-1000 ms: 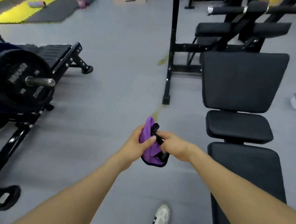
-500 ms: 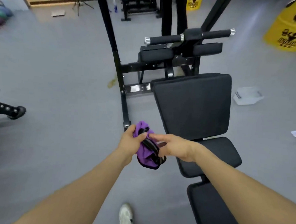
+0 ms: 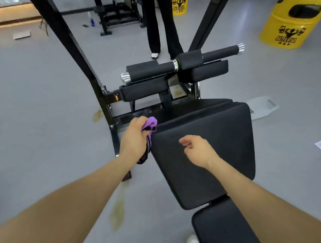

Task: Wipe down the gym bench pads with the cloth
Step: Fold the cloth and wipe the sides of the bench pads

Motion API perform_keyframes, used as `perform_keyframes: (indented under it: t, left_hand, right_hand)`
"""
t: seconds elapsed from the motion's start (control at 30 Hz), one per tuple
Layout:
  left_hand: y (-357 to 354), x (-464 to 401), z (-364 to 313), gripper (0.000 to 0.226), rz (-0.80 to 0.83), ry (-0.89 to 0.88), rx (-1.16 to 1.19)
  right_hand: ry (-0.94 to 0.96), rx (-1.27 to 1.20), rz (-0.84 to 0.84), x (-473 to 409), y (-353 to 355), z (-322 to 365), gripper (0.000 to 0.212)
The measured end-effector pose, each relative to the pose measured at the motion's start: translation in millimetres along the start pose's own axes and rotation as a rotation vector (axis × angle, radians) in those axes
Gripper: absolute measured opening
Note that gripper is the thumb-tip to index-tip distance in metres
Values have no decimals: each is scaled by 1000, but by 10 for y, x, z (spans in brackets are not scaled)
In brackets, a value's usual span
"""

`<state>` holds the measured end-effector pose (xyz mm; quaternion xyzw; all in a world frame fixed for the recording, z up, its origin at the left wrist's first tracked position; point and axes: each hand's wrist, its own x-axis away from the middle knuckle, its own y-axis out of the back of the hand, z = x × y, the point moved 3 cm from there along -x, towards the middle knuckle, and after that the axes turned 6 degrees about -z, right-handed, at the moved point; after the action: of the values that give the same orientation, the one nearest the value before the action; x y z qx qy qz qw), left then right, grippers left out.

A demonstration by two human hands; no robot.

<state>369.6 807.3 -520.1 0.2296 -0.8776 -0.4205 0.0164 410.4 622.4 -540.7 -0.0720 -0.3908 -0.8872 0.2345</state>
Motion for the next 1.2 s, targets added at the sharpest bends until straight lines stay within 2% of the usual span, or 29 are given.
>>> perform_keyframes:
  t: [0.07, 0.2, 0.33, 0.47, 0.67, 0.97, 1.1, 1.2]
  left_hand:
    - [-238, -226, 15, 26, 18, -21, -68]
    - [-752, -444, 89, 40, 238, 50, -282]
    - [-837, -590, -27, 28, 215, 25, -436]
    - [-1205, -775, -438, 24, 226, -57, -361]
    - [-1882, -1095, -993, 22, 245, -132, -317]
    - [-3023, -1597, -1997, 23, 382, -321, -137]
    - [-3113, -1667, -1887, 26, 551, -321, -151]
    - [-2926, -1640, -1702, 23, 583, -336, -171]
  right_hand:
    - [6, 35, -95, -330, 176, -96, 41]
    - [-47, 195, -253, -794, 433, -432, 47]
    - [-136, 233, -308, -1010, 614, -826, 50]
    - [-131, 200, -378, -1121, 815, -1045, 46]
    - [-143, 234, -384, -1106, 1018, -1401, 45]
    - [-61, 210, -397, -1091, 1069, -1660, 46]
    - [-50, 179, -407, -1072, 1089, -1698, 46]
    - [-70, 196, -398, -1026, 1055, -1691, 46]
